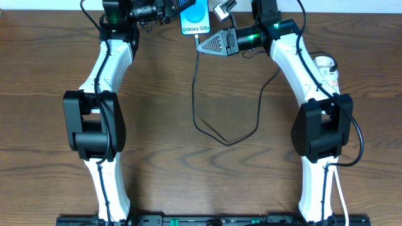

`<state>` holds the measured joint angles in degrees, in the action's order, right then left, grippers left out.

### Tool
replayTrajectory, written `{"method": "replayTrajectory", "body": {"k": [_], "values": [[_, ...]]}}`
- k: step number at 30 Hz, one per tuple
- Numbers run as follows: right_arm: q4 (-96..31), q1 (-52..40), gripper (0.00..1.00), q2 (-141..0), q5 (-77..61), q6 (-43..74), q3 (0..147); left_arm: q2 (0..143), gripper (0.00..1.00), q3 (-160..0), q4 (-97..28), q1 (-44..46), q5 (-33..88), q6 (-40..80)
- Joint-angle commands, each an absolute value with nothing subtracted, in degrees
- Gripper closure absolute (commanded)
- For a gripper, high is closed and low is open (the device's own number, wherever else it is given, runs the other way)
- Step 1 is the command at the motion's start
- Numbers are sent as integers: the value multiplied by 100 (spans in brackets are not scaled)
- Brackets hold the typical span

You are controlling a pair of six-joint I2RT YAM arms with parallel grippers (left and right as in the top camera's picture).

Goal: Plug charger to phone and switch on socket

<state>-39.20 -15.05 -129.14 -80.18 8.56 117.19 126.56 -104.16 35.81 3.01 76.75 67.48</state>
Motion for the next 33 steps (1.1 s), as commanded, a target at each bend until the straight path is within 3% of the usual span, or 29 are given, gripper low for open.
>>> {"method": "replayTrajectory", "body": {"k": [1, 33], "values": [[-3889, -1472, 99, -12770, -8182, 878, 11725, 12536, 93, -10523, 3629, 296, 7701, 6670], [-3498, -1472, 99, -12770, -7931, 1135, 11725, 12536, 93, -10523, 3627, 296, 7760, 6805]]}}
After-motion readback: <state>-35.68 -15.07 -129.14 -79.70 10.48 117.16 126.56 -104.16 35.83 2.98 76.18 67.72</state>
